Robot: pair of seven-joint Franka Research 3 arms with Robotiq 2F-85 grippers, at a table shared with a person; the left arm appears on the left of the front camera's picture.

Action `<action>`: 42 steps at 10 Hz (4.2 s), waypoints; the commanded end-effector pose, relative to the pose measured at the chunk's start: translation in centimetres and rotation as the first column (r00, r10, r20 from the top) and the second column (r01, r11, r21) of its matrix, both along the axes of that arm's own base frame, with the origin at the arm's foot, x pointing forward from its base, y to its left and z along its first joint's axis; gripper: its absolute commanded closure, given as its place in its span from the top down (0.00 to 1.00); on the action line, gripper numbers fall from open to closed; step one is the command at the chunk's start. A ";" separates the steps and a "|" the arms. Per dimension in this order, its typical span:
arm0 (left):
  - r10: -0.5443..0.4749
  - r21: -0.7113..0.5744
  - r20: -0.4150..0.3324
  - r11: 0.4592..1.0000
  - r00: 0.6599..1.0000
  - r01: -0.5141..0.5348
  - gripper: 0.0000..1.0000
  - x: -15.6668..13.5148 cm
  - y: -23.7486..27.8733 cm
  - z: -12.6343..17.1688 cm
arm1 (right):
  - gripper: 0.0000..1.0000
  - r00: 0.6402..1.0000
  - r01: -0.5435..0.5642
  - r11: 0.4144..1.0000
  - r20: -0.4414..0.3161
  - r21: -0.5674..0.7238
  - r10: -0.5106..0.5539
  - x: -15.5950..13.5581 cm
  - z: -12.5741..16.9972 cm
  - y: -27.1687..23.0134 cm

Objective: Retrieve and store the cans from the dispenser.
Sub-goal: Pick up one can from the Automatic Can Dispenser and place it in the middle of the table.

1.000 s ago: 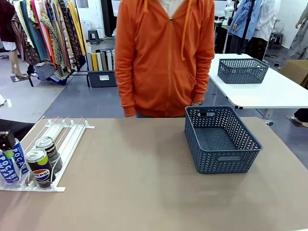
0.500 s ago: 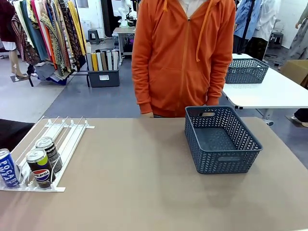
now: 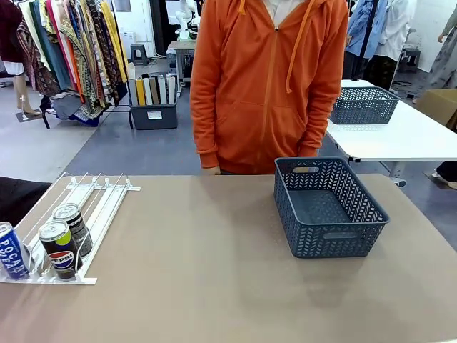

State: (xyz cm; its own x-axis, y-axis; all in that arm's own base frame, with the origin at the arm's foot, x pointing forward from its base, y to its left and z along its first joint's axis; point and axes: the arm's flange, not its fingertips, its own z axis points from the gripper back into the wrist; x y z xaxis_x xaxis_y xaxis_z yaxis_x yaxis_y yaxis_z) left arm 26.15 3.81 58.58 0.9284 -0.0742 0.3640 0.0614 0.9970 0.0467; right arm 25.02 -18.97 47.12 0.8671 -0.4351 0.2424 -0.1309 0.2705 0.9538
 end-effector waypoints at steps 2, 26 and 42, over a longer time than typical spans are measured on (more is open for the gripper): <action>0.000 0.000 0.000 1.000 1.000 0.000 0.00 0.0 0.0 0.0 | 1.00 1.000 0.009 1.000 0.019 0.019 -0.010 0.2 0.4 0.1; -0.602 -0.023 -0.200 0.791 0.773 0.611 1.00 11.3 -41.0 -14.2 | 1.00 1.000 0.009 1.000 0.019 0.019 -0.010 0.2 0.4 0.1; -0.310 -0.876 0.147 0.400 0.939 0.269 1.00 0.4 11.7 -9.1 | 1.00 1.000 0.009 1.000 0.019 0.019 -0.010 0.2 0.4 0.1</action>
State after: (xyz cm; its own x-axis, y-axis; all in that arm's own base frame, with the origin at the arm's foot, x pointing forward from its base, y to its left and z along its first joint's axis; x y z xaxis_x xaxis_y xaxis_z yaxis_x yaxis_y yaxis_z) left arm 26.91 15.95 48.49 0.9436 0.0155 0.3307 0.2940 0.4196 -0.8588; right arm 24.94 -19.03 47.13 0.8663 -0.4372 0.2415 -0.1297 0.2700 0.9541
